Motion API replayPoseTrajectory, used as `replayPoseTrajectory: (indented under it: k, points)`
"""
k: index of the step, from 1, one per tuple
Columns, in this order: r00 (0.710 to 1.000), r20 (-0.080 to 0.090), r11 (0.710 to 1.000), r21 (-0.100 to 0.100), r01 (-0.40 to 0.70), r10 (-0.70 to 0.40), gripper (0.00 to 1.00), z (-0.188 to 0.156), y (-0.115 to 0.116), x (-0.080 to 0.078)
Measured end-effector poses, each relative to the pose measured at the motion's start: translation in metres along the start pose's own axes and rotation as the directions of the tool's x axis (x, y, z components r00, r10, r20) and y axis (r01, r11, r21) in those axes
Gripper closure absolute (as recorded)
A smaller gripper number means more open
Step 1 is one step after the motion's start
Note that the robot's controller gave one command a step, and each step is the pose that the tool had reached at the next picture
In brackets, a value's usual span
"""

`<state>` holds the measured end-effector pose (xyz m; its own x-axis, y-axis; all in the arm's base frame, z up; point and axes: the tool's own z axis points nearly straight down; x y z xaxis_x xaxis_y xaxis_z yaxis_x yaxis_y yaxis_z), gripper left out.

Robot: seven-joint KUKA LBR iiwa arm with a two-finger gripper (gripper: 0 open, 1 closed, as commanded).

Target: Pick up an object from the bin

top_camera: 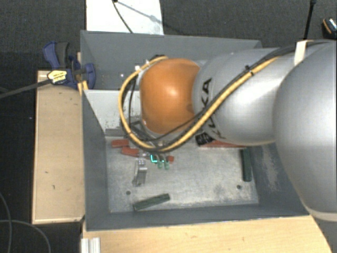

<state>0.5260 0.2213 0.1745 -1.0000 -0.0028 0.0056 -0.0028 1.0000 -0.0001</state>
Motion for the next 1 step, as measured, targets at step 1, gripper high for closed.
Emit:
replayPoseTrajectory:
  k: [1]
  points:
    - [0.997,0.002,0.997,0.003,0.071,-0.071,0.0,0.1039,-0.0491,-0.0345]
